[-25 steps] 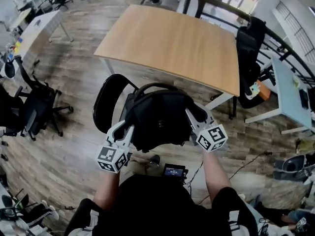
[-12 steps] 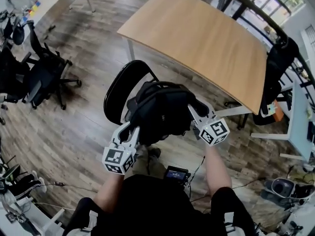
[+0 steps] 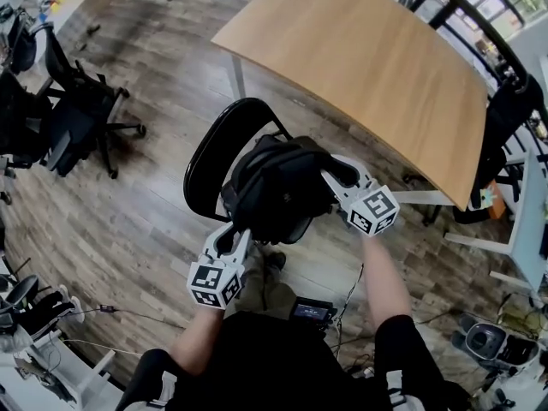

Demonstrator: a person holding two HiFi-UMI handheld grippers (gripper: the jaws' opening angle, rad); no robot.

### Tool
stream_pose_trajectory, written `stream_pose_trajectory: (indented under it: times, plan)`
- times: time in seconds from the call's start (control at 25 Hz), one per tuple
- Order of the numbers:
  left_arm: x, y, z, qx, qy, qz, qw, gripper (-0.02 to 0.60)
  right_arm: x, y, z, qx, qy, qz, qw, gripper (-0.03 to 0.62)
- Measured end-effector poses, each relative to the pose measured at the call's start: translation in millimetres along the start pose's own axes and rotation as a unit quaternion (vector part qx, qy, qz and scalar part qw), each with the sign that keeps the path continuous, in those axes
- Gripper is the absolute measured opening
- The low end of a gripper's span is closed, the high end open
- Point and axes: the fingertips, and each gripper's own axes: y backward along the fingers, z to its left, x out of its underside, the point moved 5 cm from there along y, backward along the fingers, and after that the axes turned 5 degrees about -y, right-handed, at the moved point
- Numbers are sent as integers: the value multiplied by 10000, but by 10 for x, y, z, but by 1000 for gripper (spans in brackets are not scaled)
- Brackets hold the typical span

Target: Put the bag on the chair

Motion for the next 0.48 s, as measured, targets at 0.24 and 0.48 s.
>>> stream_pose_trajectory:
  times: [0.24, 0.48]
  plan:
    - [93, -242, 168, 45, 79, 78, 9999, 92, 134, -406, -229, -113, -71, 103, 9999, 126]
    - [81, -401, 427, -141, 168, 110, 9997, 95, 169, -823, -374, -150, 125, 280, 9994, 129]
